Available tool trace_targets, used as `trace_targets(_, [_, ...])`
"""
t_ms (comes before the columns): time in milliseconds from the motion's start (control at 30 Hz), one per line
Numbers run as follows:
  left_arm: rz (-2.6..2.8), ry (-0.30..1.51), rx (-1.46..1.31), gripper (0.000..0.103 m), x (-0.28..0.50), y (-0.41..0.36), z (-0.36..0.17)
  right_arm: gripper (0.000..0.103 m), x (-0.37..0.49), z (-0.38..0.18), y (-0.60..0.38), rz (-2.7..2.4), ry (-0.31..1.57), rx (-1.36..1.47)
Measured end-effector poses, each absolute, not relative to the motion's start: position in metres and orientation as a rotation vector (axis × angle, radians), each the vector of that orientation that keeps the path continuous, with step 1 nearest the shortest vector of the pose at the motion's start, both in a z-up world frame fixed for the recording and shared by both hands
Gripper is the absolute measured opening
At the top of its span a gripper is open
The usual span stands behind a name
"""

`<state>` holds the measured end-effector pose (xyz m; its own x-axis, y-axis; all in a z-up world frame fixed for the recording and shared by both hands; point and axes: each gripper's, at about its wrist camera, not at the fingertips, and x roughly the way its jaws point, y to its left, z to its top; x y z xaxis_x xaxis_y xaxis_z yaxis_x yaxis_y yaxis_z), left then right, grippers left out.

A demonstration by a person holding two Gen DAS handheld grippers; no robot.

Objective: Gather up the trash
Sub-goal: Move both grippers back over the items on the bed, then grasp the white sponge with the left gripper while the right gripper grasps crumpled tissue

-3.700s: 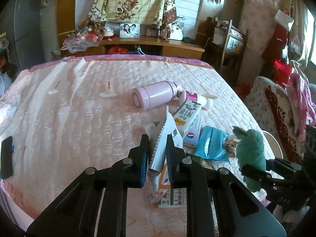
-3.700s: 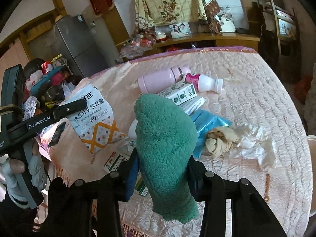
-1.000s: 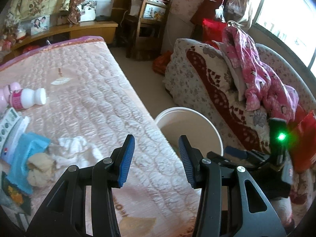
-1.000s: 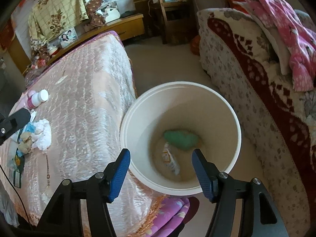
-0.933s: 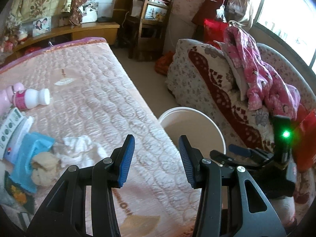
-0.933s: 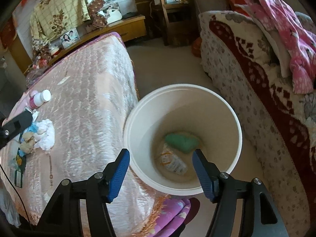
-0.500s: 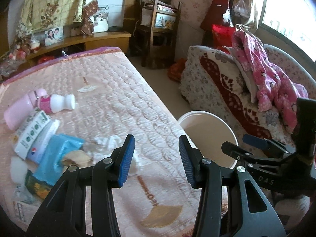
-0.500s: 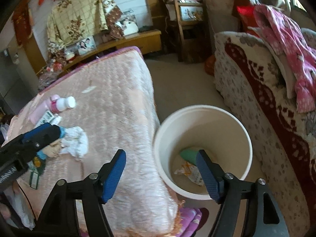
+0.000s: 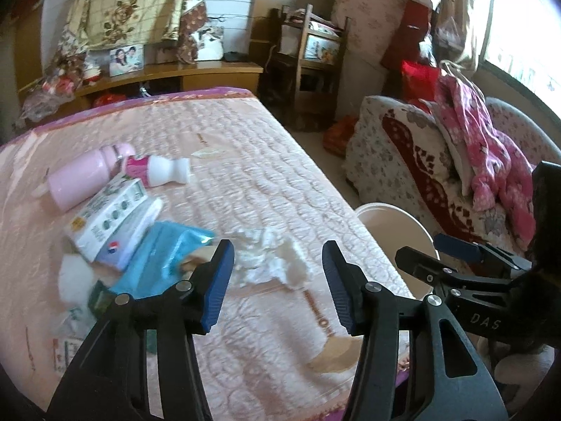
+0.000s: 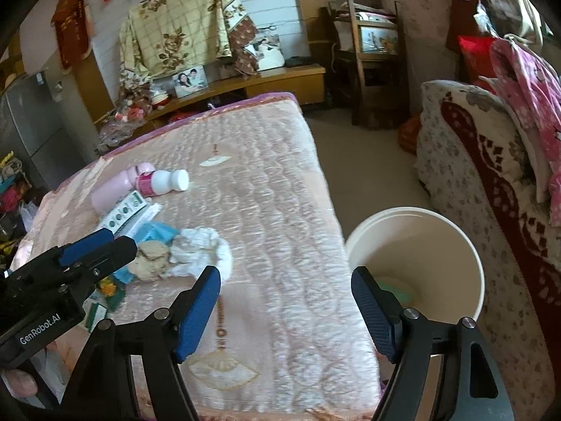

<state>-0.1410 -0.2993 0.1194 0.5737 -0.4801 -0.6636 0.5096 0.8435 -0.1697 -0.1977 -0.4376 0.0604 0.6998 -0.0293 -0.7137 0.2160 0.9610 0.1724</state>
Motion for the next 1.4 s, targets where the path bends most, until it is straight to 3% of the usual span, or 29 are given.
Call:
trace_targets(567, [-0.497,0.772,-0.013,0.056,-0.142,-0.192,0.125,0.080,-0.181,0.063,-0.368,-0.016,0.806,0.191])
trace_targets(933, [-0.405,0.849,-0.049,0.058,-0.140,-0.102,0.097,0.081,-0.165,0.038,-0.351,0.017,0.869,0.183])
trace_targets(1400, [-0.378,0.899,-0.064,0.058,-0.107,-0.087,0.071,0.081,-0.126,0.011,-0.356,-0.003,0.931,0.171])
